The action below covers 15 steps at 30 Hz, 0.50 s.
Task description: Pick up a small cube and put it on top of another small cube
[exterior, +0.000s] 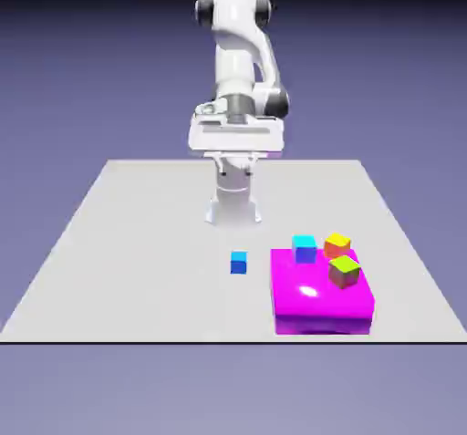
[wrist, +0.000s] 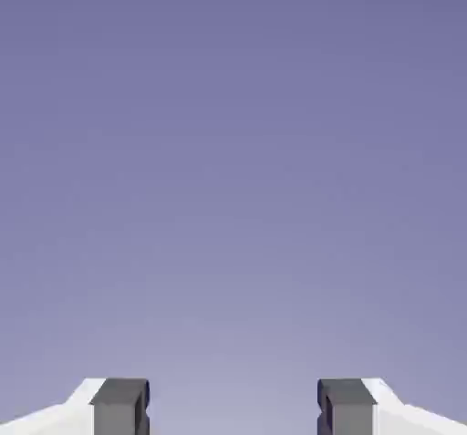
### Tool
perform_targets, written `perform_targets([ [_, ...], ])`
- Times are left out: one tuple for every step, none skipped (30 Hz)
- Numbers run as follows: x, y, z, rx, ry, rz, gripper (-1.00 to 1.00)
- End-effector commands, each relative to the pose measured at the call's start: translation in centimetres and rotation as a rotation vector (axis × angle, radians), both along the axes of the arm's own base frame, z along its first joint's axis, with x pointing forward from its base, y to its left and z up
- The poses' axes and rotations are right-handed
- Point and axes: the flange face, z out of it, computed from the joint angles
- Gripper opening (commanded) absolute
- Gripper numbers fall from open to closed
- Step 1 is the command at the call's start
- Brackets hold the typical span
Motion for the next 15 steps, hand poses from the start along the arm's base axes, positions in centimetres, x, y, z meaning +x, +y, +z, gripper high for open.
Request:
perform_targets([
  [0.0, 0.1, -2.3, 0.006, 0.079, -0.005, 0.0],
  [-0.2, 0.2, -4.6, 0.011, 0.157, -0.011, 0.0],
  [-0.5, 0.2, -6.9, 0.015, 0.236, -0.018, 0.0],
  [-1.0, 0.3, -9.1, 0.019, 0.314, -0.024, 0.0],
  [-1.5, 0.4, -11.3, 0.022, 0.393, -0.031, 0.0],
  [-2.3, 0.5, -13.4, 0.024, 0.472, -0.039, 0.0],
  [-3.1, 0.5, -15.5, 0.026, 0.55, -0.047, 0.0],
  [-4.1, 0.6, -17.5, 0.027, 0.629, -0.055, 0.0],
  [-5.1, 0.6, -19.3, 0.027, 0.707, -0.063, 0.0],
  [-6.3, 0.7, -21.1, 0.026, 0.786, -0.072, 0.0],
  [-7.6, 0.7, -22.8, 0.025, 0.864, -0.082, 0.0],
  [-8.9, 0.8, -24.4, 0.023, 0.94, -0.091, 0.0],
  [-8.9, 0.8, -24.4, 0.023, 0.94, -0.091, 0.0],
  [-9.0, 0.8, -25.2, 0.023, 0.94, -0.091, 0.0],
  [-9.0, 0.8, -26.1, 0.023, 0.94, -0.091, 0.0],
])
